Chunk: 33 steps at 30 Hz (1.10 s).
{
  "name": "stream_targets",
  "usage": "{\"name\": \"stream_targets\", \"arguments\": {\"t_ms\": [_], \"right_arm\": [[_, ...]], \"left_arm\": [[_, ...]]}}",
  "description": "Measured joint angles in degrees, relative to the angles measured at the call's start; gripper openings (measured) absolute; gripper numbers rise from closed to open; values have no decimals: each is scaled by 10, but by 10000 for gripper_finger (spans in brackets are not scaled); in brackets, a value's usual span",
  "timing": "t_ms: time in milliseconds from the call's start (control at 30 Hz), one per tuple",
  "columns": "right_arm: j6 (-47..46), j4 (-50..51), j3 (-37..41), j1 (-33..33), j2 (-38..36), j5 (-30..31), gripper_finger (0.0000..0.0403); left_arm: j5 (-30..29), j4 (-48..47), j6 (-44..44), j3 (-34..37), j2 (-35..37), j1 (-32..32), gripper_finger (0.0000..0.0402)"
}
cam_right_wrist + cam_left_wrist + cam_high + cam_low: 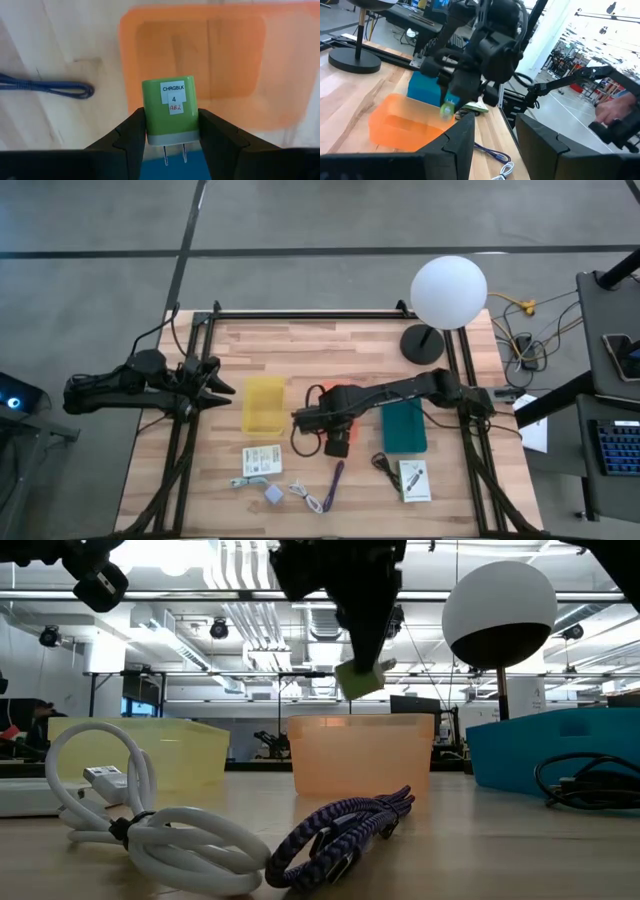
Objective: Pick and place items into bin
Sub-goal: Put the green charger adapter into the orange bin, then put the white charger adapter into the orange bin
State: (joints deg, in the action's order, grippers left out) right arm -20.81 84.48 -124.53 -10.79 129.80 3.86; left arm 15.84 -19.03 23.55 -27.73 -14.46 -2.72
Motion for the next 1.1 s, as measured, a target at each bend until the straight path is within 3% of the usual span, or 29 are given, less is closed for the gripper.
{"name": "stream_targets", "arguments": {"t_ms": [367,633,800,1100], "right_arm": [[78,-145,154,72,-23,2,154],[147,-294,291,97,-140,33,180],[139,-340,366,97,-191,52,201],[110,-338,368,67,-192,50,223]], "left_arm": [[0,0,1,0,0,0,129],[0,0,2,0,0,0,129],[0,0,2,0,0,0,129],[0,10,2,0,0,0,129]]}}
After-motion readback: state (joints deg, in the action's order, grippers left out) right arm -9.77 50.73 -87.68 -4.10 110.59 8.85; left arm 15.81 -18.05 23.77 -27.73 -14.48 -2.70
